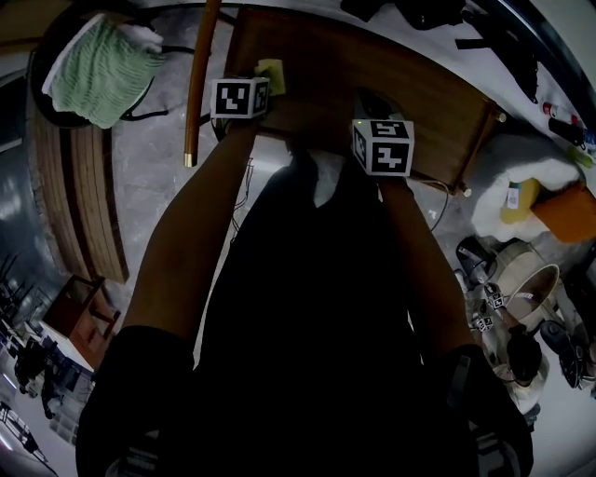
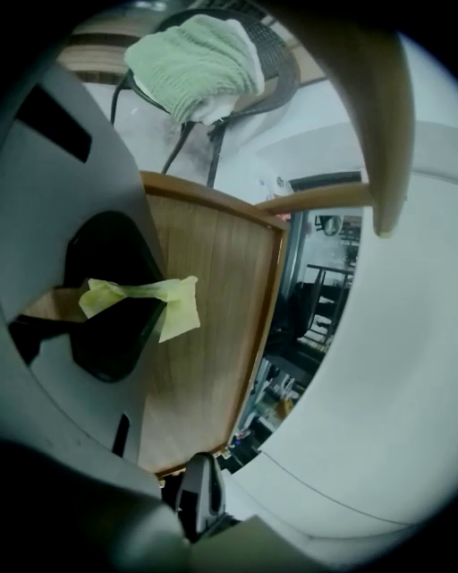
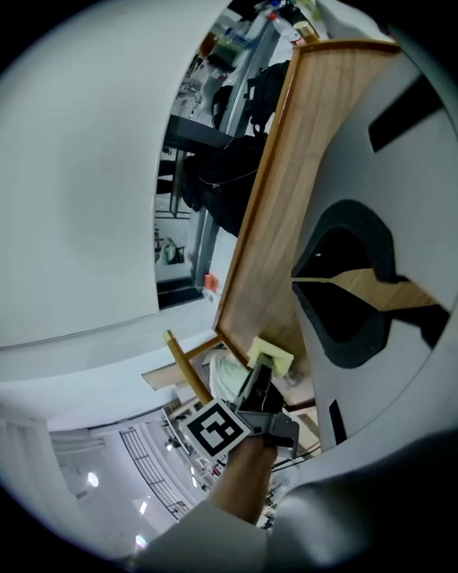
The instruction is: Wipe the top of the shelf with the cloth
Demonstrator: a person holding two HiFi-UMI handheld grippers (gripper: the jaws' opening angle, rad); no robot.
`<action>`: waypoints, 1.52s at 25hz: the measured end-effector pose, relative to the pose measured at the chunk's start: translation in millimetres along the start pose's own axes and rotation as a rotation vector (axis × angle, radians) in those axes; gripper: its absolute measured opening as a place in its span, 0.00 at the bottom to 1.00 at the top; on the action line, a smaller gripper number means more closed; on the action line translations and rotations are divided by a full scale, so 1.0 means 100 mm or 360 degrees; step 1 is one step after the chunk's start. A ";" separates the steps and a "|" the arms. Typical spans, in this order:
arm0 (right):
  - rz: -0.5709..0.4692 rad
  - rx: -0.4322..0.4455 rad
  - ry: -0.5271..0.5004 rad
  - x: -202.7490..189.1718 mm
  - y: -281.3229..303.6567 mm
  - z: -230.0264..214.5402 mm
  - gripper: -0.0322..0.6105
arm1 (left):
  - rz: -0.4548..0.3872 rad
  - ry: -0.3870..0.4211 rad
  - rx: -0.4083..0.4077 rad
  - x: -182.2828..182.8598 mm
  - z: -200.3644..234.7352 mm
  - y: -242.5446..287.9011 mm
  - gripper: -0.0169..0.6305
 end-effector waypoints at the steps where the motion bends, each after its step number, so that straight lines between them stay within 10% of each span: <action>1: -0.0002 0.0004 -0.0007 0.00 -0.02 -0.03 0.09 | -0.0001 -0.0024 0.0025 -0.02 0.03 -0.02 0.07; 14: -0.0061 -0.0111 0.0168 -0.25 -0.60 -1.06 0.09 | 0.0002 -0.0298 0.0391 -0.06 0.00 -0.15 0.07; 26: -0.0155 -0.0283 0.0386 -0.63 -1.45 -2.40 0.09 | -0.0066 0.0099 -0.0502 0.59 -2.79 0.71 0.07; 38: -0.0126 -0.0386 0.0485 -1.01 -1.73 -2.96 0.09 | 0.0084 0.0276 -0.0673 0.51 -4.44 1.08 0.07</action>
Point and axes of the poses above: the fingertips, and each gripper's own axes: y forward along the fingers, z to its left, x out of its top, the point moved 10 cm from there along -y, backward along the fingers, and after that the axes turned 10 degrees about y, right-handed, at the moved point
